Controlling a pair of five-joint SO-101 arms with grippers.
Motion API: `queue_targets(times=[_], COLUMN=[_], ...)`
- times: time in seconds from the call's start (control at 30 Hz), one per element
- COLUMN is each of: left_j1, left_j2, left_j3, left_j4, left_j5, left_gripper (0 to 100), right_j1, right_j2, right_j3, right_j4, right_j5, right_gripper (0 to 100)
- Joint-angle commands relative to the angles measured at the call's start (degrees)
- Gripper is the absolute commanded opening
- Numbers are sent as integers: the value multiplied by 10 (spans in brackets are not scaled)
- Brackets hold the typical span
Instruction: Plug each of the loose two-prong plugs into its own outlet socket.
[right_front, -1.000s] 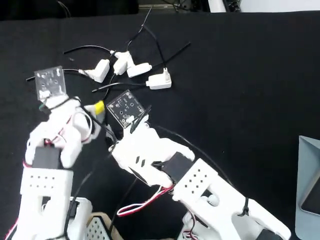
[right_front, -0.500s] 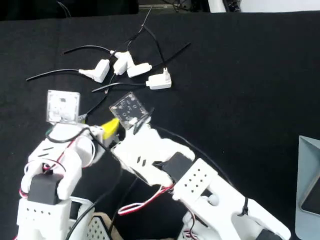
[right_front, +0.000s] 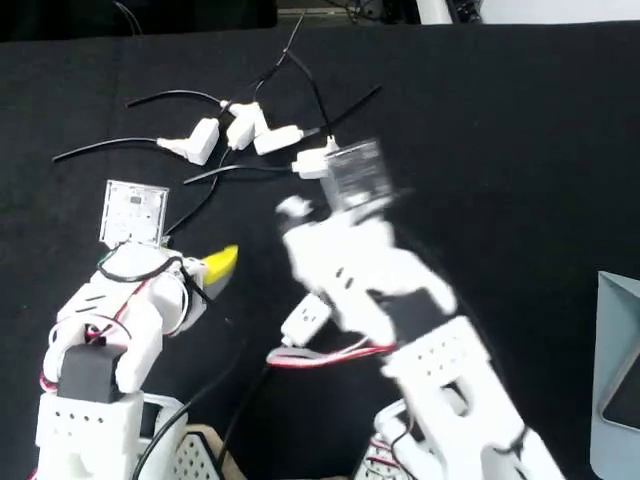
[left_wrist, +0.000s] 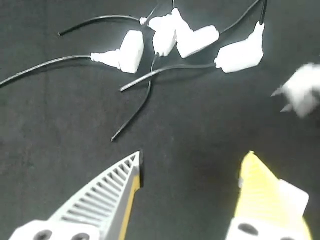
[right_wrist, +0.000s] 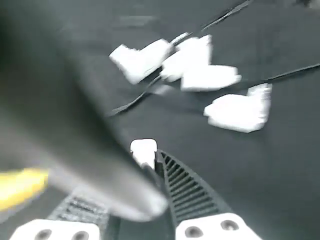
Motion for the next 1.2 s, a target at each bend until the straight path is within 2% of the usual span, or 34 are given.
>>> queue_targets(times=[0.0, 0.27, 0.33, 0.63, 0.93, 1.1, 1.17], left_j1=[15, 132, 164, 289, 314, 314, 310], left_j2=[25, 200, 251, 440, 659, 721, 737], left_j3=[-6, -24, -42, -103, -207, -240, -246], left_j4=[25, 13, 4, -70, -94, -95, -96], left_j5=[-32, -71, -74, -70, -69, -69, -70], left_gripper=[340, 339, 339, 338, 338, 333, 293], right_j1=[90, 205, 224, 259, 259, 259, 259], right_j2=[-46, -66, -66, -66, -66, -66, -66], right_j3=[-42, -37, -36, -10, -10, -10, -10], right_j4=[-9, -64, -75, -122, -121, -121, -121], right_j5=[4, -4, -32, -67, -67, -67, -67], right_gripper=[12, 12, 12, 12, 12, 12, 12])
